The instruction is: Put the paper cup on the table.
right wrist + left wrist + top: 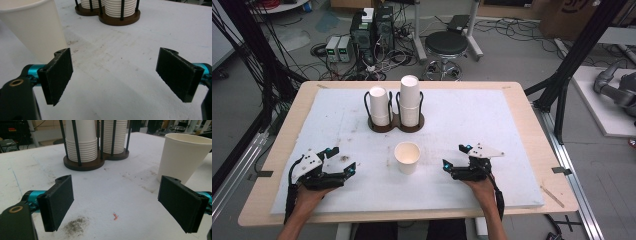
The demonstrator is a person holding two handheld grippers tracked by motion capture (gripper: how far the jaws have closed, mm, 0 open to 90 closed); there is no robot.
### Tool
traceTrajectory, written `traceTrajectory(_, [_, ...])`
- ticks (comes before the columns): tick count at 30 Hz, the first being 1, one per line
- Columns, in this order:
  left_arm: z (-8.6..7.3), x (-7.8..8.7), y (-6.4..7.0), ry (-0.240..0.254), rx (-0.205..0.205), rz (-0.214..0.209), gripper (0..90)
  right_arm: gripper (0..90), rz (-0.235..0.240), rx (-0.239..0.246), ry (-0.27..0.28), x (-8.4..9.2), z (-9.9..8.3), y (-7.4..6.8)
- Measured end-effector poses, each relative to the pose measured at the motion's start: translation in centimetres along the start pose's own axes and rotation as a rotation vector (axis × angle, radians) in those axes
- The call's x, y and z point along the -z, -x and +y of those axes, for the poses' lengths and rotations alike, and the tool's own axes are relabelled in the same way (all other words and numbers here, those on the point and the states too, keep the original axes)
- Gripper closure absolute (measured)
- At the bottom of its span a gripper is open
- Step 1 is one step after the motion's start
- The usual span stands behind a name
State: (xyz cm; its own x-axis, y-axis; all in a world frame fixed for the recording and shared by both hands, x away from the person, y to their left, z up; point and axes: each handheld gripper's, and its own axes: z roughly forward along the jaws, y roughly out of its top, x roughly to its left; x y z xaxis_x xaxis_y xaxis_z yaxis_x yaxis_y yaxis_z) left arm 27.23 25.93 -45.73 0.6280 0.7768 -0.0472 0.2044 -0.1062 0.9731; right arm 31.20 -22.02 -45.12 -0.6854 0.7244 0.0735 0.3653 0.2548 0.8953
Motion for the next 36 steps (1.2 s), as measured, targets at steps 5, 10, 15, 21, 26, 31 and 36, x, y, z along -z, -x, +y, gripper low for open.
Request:
traceTrajectory(5, [-0.06, 0.16, 0.09, 0.014, -0.008, 0.007, 13.1, 14.7, -0.01, 0.008, 0.013, 0.1, -0.07, -0.15])
traceTrajectory(10, [-0.03, 0.06, -0.08, 0.006, 0.013, 0.01, 13.1, 14.7, -0.006, 0.013, 0.028, 0.23, -0.15, -0.15])
traceTrajectory(15, [0.0, -0.01, -0.23, -0.002, 0.025, 0.011, 13.1, 14.8, -0.004, 0.002, 0.052, 0.44, -0.27, -0.06])
traceTrajectory(21, [0.0, -0.02, -0.25, -0.003, 0.03, 0.011, 13.1, 14.7, -0.003, 0.002, 0.058, 0.5, -0.3, -0.07])
traceTrajectory(26, [0.01, -0.06, -0.17, -0.004, 0.025, 0.013, 13.1, 14.7, -0.005, 0.008, 0.064, 0.54, -0.34, -0.09])
traceTrajectory(31, [0.0, -0.06, -0.17, -0.004, 0.031, 0.013, 13.1, 14.7, -0.003, 0.007, 0.074, 0.61, -0.38, -0.05])
traceTrajectory(36, [0.01, -0.07, -0.18, -0.003, 0.029, 0.012, 13.1, 14.7, -0.003, 0.004, 0.071, 0.61, -0.38, -0.07])
